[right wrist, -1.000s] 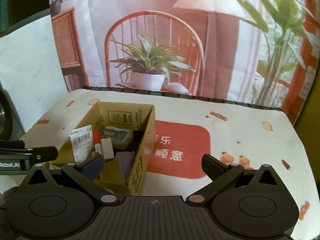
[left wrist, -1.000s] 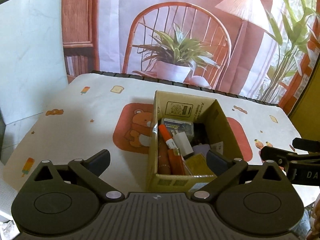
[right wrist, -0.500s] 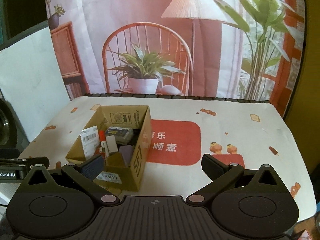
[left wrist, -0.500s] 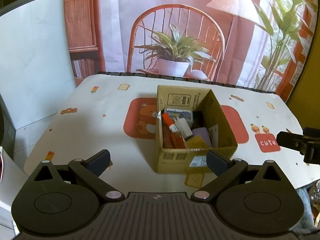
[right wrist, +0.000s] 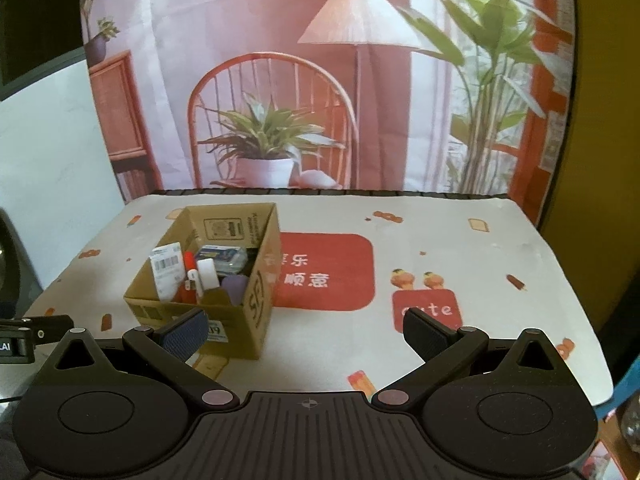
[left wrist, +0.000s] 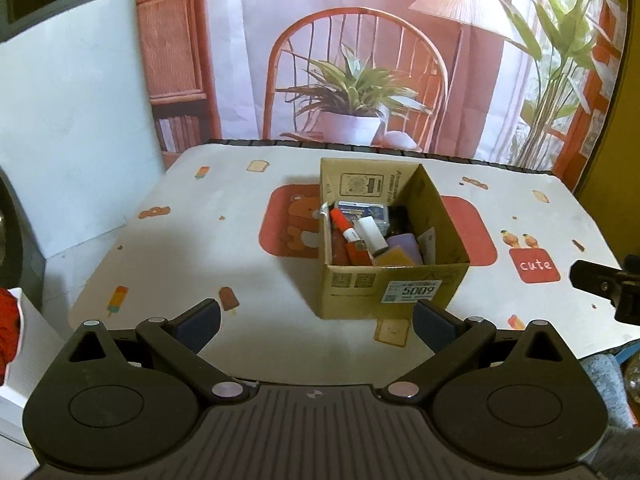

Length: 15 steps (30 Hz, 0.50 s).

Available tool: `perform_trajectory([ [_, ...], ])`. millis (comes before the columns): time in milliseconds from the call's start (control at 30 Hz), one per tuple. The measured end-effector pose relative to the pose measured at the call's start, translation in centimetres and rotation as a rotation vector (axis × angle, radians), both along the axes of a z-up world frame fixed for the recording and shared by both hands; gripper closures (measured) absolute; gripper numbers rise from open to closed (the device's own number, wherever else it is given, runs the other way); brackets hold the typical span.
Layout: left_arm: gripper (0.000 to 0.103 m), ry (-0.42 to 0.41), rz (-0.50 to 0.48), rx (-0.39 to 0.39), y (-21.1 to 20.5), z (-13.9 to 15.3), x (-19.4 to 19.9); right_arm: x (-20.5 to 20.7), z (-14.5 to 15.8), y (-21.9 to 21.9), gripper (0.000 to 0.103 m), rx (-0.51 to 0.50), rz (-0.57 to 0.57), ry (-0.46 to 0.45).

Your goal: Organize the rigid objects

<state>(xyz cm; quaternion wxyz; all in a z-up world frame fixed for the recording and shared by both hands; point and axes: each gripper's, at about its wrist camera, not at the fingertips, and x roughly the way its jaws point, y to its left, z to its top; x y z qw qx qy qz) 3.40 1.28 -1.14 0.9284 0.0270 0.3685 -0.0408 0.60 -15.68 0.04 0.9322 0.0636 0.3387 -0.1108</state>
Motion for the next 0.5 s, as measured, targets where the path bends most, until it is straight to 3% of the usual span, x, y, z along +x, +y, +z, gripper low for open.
perform_trajectory([
  [500, 0.000, -0.057, 0.022, 0.039, -0.2, 0.8, -1.2, -0.7, -0.3, -0.4, 0.000, -0.008, -0.046, -0.019],
])
